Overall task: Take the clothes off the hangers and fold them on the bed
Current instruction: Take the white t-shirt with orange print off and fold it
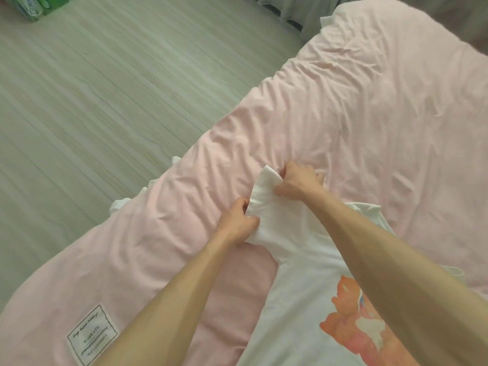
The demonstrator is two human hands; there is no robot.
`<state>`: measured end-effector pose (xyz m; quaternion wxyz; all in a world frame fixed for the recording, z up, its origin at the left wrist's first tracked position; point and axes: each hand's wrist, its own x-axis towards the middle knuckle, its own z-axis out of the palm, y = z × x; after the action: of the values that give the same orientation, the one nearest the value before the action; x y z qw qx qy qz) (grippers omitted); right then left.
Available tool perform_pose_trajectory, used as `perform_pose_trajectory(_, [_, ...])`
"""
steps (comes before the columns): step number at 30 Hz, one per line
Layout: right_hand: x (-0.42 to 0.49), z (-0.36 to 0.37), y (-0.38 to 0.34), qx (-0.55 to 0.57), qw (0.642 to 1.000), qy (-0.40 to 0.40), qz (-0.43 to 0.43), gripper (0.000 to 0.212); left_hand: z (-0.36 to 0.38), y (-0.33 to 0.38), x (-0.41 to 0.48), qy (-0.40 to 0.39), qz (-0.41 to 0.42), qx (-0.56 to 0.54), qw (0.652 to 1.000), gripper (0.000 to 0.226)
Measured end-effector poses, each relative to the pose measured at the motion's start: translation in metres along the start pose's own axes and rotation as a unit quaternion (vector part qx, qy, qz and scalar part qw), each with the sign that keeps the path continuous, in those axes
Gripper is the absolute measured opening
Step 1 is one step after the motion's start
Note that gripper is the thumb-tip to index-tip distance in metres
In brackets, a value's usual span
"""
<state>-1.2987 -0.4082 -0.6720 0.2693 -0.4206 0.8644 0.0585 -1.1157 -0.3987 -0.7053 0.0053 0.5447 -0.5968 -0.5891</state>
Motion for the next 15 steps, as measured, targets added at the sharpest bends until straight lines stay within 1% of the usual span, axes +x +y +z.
perform_pose_trajectory(1, [0.001,-0.001,-0.002,-0.007,1.000,0.023,-0.007,0.024,0.001,-0.001,0.001,0.012,0.004,0.011,1.000,0.028])
perform_pose_trajectory(2, [0.002,-0.003,-0.006,-0.009,0.999,0.045,-0.024,0.020,0.002,-0.002,0.000,0.029,0.009,0.016,0.999,0.025])
perform_pose_trajectory(5, [0.001,-0.008,-0.014,0.010,0.988,0.108,-0.107,0.019,0.005,-0.008,0.001,0.109,0.020,-0.001,0.994,0.016])
perform_pose_trajectory(7, [-0.001,-0.006,-0.013,0.023,0.982,0.136,-0.127,0.020,0.008,-0.012,-0.002,0.154,0.020,-0.006,0.988,0.015])
perform_pose_trajectory(9, [-0.003,-0.002,-0.005,0.017,0.988,0.121,-0.097,0.024,0.015,-0.015,-0.007,0.174,0.013,0.014,0.984,0.017])
perform_pose_trajectory(11, [-0.007,0.001,0.001,0.042,0.995,0.072,-0.052,0.035,0.020,-0.015,-0.011,0.181,0.002,0.032,0.983,0.021])
perform_pose_trajectory(12, [-0.008,0.001,0.001,0.064,0.996,0.051,-0.043,0.041,0.020,-0.015,-0.011,0.178,-0.004,0.032,0.983,0.023])
perform_pose_trajectory(15, [-0.014,0.000,-0.009,0.085,0.994,0.021,-0.072,0.058,0.016,-0.013,-0.014,0.146,-0.016,0.008,0.989,0.025])
